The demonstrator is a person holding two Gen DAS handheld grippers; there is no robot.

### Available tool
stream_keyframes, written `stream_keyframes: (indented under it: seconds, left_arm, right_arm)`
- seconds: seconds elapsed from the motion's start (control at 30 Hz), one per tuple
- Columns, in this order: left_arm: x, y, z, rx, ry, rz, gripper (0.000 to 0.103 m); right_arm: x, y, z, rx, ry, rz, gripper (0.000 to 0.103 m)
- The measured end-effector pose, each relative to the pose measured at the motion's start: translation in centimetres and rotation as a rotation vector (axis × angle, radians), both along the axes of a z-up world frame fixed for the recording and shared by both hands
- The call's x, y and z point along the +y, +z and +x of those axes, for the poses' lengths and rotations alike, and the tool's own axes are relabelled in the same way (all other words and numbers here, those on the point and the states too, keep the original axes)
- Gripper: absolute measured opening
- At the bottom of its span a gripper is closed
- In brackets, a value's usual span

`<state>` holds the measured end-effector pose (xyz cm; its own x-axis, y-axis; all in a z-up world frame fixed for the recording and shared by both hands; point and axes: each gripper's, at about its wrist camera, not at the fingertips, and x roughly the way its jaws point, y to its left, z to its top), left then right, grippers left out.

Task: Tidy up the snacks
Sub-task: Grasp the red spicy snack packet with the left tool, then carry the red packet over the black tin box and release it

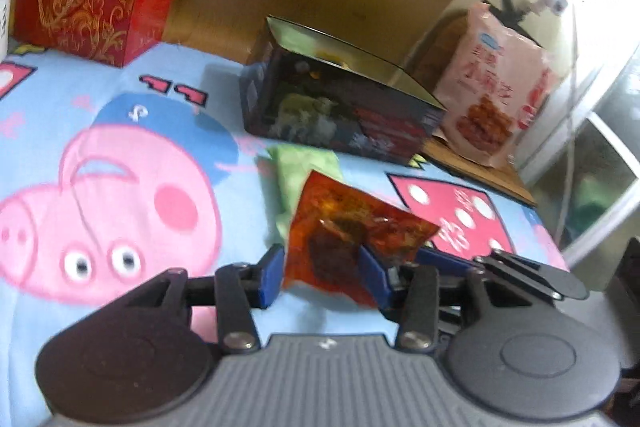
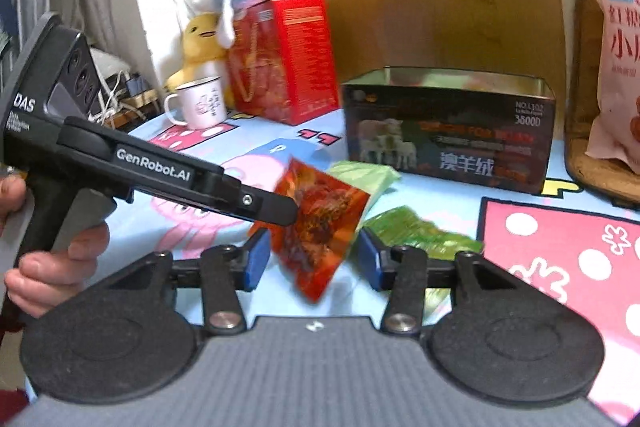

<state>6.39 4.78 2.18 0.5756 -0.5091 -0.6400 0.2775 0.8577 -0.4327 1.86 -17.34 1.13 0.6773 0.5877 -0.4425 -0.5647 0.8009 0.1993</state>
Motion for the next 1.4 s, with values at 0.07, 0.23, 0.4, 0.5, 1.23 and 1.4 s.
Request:
stream_keyframes:
  seconds: [0.07, 0.23, 0.4, 0.5, 1.23, 1.4]
  left_arm:
    - [-0.2, 0.1, -1.4, -0.009, -0.012, 0.021, 0.041]
    - [-0.8, -0.1, -4.0, -0.011, -0.059, 0.041, 0.041]
    - [-0.9, -0.8, -6.4, -0.007, -0.116, 0.076, 0.047]
    - [0.1, -0.6, -8.1, -0.013, -0.156, 0.073, 0.049]
    - [2.0, -1.8, -5.2, 0.008, -0.089, -0.11, 0.053]
    - [3.2, -1.6, -4.2, 0.044, -0.079, -0.195, 0.052]
  right_arm:
    - [-0.1, -0.1, -1.2, 0.003, 0.02, 0.011, 0.05]
    - [-0.2, -0.2, -3.5, -0.003, 0.025, 0.015, 0.049]
    - [-0.9, -0.8, -5.3, 0.025, 0.068, 0.009, 0.051]
    - [-1.9, -1.4, -6.1, 0.091, 0.081, 0.015, 0.05]
    - [0.8, -2.1, -2.8, 0.187, 0.113, 0.127, 0.027]
    - [-0.4, -2.1, -1.6, 0.258, 0.117, 0.261, 0.023]
